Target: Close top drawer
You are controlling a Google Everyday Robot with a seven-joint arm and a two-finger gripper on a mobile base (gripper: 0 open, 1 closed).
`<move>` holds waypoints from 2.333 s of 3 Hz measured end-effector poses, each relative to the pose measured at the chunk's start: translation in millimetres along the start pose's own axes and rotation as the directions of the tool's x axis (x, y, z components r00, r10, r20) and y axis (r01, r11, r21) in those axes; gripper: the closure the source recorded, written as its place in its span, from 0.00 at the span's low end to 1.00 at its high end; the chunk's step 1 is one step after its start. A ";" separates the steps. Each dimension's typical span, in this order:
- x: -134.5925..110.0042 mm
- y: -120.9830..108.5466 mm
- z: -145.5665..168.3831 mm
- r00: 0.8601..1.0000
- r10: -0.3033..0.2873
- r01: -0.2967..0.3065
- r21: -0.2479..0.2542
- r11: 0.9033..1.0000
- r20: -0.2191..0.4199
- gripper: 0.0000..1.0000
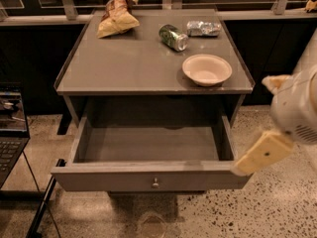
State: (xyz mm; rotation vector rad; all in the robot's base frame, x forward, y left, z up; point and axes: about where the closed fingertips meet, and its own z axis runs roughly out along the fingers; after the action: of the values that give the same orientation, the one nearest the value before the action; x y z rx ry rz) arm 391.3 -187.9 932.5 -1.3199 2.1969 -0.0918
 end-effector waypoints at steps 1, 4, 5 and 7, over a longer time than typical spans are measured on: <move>7.3 26.3 47.3 0.988 0.138 -0.138 -0.018 0.990 0.062 0.18; 4.2 16.5 54.7 0.984 0.148 -0.151 0.029 0.988 0.098 0.89; 4.4 19.4 54.7 0.984 0.144 -0.152 0.067 0.986 0.108 1.00; 41.0 57.8 83.7 0.956 0.265 -0.287 0.226 0.931 0.123 1.00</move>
Offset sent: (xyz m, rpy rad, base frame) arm -0.0008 0.0162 -0.0461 0.1101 0.0121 -0.0776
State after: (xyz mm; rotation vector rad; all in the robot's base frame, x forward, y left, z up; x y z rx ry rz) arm 373.2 -173.6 825.3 -0.8570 2.1908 -0.1812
